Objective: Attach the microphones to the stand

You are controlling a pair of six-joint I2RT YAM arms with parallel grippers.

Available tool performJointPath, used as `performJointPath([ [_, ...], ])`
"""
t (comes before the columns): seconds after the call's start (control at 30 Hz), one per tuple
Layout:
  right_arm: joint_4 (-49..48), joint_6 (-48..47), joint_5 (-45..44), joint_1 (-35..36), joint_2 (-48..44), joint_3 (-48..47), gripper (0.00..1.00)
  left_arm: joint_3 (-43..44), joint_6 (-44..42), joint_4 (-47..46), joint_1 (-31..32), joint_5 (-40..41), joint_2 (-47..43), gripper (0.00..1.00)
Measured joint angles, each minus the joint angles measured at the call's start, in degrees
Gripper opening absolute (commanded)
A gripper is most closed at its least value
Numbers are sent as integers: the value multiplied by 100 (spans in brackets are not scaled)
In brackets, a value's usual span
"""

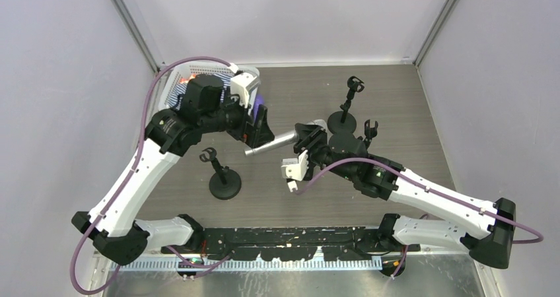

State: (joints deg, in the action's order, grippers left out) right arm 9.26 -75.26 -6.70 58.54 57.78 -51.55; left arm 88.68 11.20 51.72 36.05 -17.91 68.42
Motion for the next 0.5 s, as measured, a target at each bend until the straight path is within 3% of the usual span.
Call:
performJointPath([
  [0.2,-146,-452,15,0,24,-2,1,2,-197,153,240,-129,223,88],
  [0.5,-372,-807,101,2,275,-68,8,2,-306,295,435,-170,494,68],
])
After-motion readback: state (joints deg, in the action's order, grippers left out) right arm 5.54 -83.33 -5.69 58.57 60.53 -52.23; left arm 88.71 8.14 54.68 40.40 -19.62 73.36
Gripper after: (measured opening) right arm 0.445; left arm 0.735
